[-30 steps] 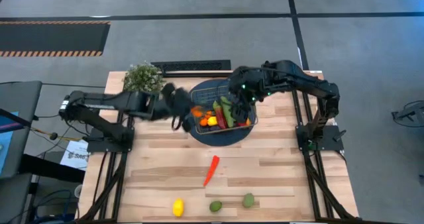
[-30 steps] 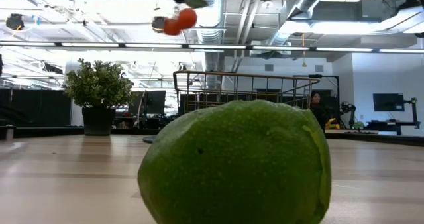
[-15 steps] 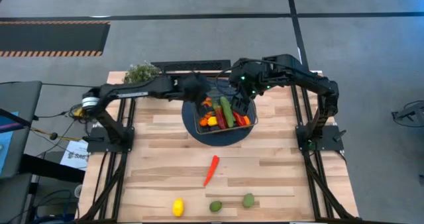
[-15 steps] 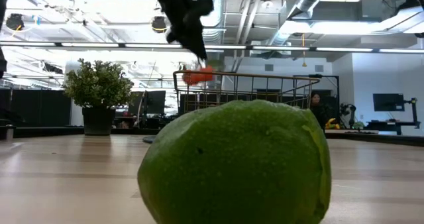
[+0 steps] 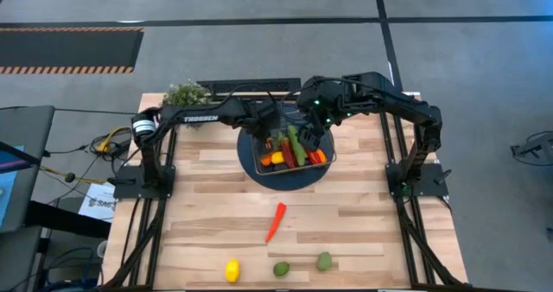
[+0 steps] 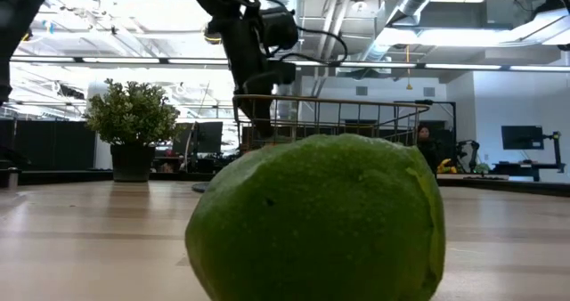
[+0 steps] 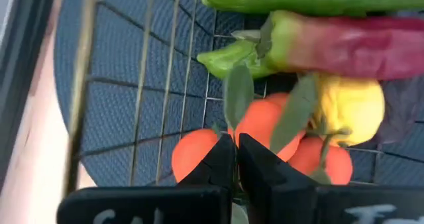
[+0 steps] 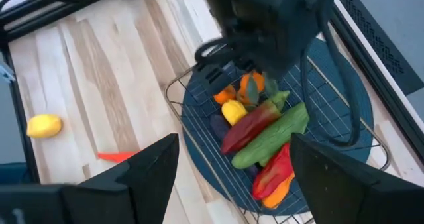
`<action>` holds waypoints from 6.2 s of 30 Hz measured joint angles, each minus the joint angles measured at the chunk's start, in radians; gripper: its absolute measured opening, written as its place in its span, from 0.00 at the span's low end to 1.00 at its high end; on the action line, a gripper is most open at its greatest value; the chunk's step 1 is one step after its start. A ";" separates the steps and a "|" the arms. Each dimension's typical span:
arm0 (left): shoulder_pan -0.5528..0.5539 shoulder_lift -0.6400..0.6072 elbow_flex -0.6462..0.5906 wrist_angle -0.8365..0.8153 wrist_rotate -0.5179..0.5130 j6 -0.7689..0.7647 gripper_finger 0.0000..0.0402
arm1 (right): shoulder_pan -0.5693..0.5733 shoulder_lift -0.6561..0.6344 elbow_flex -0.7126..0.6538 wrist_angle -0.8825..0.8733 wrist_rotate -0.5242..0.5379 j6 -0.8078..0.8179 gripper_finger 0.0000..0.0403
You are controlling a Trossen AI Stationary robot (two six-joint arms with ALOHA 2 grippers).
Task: Build produce basket
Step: Put the bottom oranges into the basket, then put the carrot into the basket
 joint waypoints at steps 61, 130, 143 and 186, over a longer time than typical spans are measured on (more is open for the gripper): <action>-0.675 -0.781 -0.475 -0.400 -0.261 -0.849 0.43 | 0.532 0.425 0.000 0.033 0.085 1.315 0.75; -0.806 -0.780 -0.474 -0.353 -0.279 -0.751 0.43 | 0.427 0.697 -0.148 0.292 -0.028 1.256 0.16; -0.806 -0.780 -0.474 -0.345 -0.286 -0.764 0.43 | 0.438 0.384 -0.151 0.164 0.214 1.171 0.16; -0.806 -0.780 -0.474 -0.251 -0.487 -1.202 0.43 | -0.172 -0.073 -0.876 0.534 0.150 0.352 0.16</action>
